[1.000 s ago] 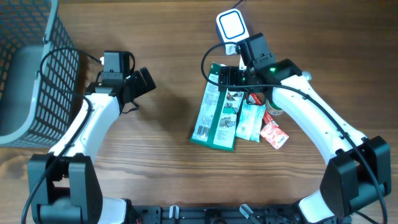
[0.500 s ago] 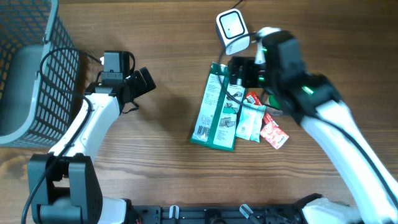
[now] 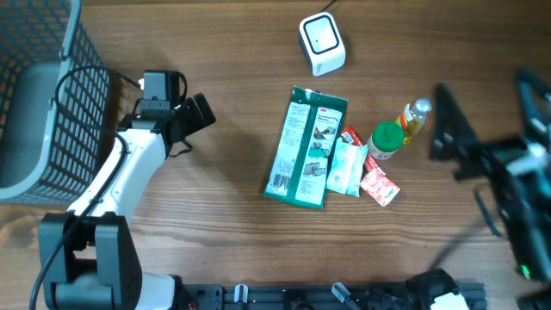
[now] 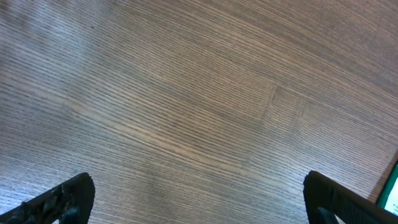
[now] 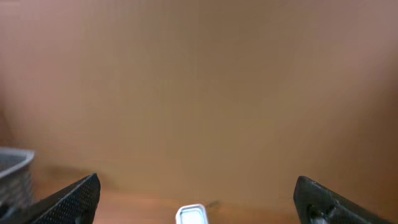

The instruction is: Scan the item barcode

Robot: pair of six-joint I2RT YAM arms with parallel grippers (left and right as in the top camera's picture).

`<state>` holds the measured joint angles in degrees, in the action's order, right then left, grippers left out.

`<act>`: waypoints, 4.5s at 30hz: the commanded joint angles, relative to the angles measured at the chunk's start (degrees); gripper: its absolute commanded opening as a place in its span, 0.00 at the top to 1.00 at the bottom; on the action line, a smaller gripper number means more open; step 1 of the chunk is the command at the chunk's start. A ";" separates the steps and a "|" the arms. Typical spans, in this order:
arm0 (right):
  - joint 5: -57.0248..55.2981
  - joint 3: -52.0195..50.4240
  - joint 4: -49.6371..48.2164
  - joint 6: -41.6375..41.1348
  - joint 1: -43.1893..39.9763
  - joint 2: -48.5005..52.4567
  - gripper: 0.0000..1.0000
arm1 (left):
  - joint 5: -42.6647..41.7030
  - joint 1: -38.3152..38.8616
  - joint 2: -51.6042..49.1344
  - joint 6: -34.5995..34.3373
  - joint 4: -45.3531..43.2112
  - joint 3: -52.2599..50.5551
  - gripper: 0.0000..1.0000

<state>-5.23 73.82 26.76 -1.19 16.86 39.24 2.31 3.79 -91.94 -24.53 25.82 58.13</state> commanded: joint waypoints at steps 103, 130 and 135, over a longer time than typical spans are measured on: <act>6.40 -73.53 -27.08 1.03 -8.33 -38.99 0.00 | 0.35 -0.55 7.58 0.07 1.01 0.22 0.00; 6.40 -73.53 -27.08 1.03 -8.33 -38.97 0.00 | 0.35 -0.55 77.81 0.07 19.15 0.13 0.00; 6.38 -73.53 -27.08 1.01 -8.33 -38.97 0.00 | 0.72 -0.70 84.00 0.07 38.21 -3.54 0.00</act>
<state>1.41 0.34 -0.19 1.06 8.78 0.73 2.31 3.31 -10.83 -24.56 57.12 57.32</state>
